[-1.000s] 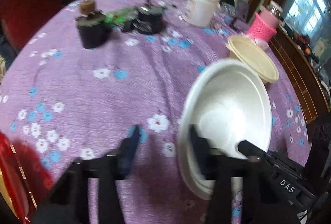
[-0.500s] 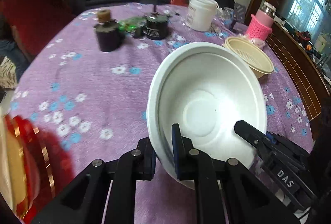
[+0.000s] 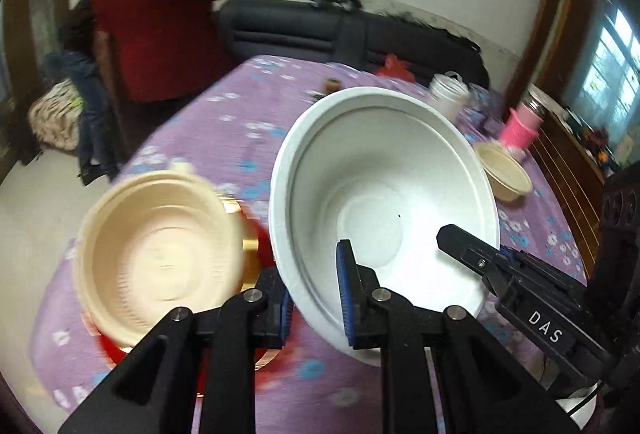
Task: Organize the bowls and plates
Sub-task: 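Carry the white bowl onto the beige bowl and open the right tool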
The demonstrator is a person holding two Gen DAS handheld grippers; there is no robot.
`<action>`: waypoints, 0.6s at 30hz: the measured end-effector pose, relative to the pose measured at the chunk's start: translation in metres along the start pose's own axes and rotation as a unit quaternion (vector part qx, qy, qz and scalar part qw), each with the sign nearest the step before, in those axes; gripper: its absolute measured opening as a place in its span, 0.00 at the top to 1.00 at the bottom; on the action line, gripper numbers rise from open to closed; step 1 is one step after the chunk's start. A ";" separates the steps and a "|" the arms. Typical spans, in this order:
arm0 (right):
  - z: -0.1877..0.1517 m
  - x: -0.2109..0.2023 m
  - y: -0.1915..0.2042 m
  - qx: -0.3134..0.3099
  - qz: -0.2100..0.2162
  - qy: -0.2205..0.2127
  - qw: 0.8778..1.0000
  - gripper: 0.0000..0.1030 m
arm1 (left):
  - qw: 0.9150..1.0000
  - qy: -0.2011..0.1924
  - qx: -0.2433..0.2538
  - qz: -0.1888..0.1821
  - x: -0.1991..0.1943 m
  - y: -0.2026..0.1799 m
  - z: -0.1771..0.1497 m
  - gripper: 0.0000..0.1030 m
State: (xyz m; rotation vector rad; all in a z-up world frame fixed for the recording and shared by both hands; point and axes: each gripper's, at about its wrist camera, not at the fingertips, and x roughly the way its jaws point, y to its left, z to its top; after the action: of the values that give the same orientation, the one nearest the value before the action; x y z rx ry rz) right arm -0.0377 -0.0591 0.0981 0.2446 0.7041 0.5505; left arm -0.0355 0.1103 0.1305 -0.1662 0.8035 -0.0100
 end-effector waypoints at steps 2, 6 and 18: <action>0.004 0.013 0.022 -0.014 0.012 0.011 1.000 0.82 | 1.000 -0.006 -0.014 0.011 -0.007 0.021 0.000 0.82; 0.007 0.038 0.065 -0.053 0.018 0.030 0.998 0.81 | 0.998 -0.011 -0.051 0.028 -0.015 0.066 -0.002 0.80; 0.007 0.093 0.118 -0.086 0.017 0.077 0.993 0.81 | 0.995 -0.007 -0.099 0.032 -0.013 0.134 -0.010 0.80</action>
State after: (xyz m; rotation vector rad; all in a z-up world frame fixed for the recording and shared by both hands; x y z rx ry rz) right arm -0.0210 0.0903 0.0986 0.0528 0.7981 0.6645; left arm -0.0588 0.2417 0.1124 -0.3281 0.7942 0.1310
